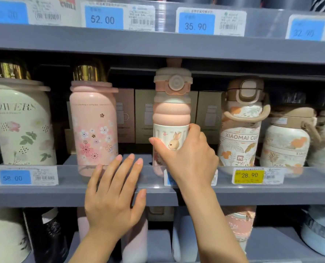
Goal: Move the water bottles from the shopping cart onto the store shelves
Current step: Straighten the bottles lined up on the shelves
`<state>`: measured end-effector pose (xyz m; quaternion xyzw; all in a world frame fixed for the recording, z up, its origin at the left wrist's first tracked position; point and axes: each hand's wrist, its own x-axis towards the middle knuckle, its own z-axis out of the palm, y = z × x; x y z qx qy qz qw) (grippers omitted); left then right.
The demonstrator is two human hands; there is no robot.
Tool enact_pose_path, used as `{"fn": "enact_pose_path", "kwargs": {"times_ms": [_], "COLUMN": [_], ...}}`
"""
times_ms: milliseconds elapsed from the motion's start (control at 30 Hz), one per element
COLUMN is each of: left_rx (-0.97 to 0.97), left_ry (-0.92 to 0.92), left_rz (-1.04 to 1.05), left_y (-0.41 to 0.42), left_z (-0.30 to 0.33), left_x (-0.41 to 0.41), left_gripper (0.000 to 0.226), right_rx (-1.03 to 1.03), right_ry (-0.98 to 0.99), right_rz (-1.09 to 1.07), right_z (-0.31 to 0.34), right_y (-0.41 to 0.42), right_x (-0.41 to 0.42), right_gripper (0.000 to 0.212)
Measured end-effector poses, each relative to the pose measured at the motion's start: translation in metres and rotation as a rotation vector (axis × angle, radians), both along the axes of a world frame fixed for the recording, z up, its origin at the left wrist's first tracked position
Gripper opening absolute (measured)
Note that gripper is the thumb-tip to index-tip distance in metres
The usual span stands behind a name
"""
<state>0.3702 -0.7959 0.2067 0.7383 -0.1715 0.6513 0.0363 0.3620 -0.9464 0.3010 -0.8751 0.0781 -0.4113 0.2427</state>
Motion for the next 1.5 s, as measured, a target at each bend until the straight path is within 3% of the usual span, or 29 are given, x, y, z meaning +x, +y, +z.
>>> {"fn": "enact_pose_path", "kwargs": {"times_ms": [133, 200, 300, 367, 500, 667, 1267, 1500], "left_rx": [-0.050, -0.054, -0.015, 0.012, 0.021, 0.074, 0.062, 0.062], "left_ry": [0.069, 0.098, 0.112, 0.099, 0.048, -0.009, -0.002, 0.002], "left_rz": [-0.032, -0.061, -0.118, -0.127, -0.039, -0.007, -0.025, -0.028], "left_y": [-0.009, -0.023, -0.054, -0.072, -0.086, -0.083, -0.082, -0.082], "left_z": [0.001, 0.001, 0.007, 0.010, 0.005, 0.000, -0.002, -0.002], "left_x": [-0.008, -0.014, -0.019, -0.017, -0.007, -0.002, 0.001, 0.001], "left_gripper": [0.047, 0.051, 0.055, 0.054, 0.050, 0.052, 0.051, 0.051], "right_rx": [-0.030, -0.019, 0.027, 0.106, 0.263, 0.167, 0.112, 0.099], "right_ry": [0.001, -0.163, -0.512, -0.583, -0.314, -0.024, -0.052, 0.020], "right_rz": [0.036, 0.083, 0.160, 0.140, 0.109, 0.059, 0.205, 0.193], "right_z": [0.001, -0.001, -0.005, -0.009, -0.007, 0.010, 0.015, 0.015], "right_y": [-0.003, -0.009, -0.036, -0.067, -0.124, -0.134, -0.121, -0.120], "right_x": [-0.003, -0.013, -0.029, -0.034, -0.030, -0.015, -0.009, -0.008], "right_gripper": [0.098, 0.106, 0.078, 0.068, 0.088, 0.117, 0.105, 0.111]}}
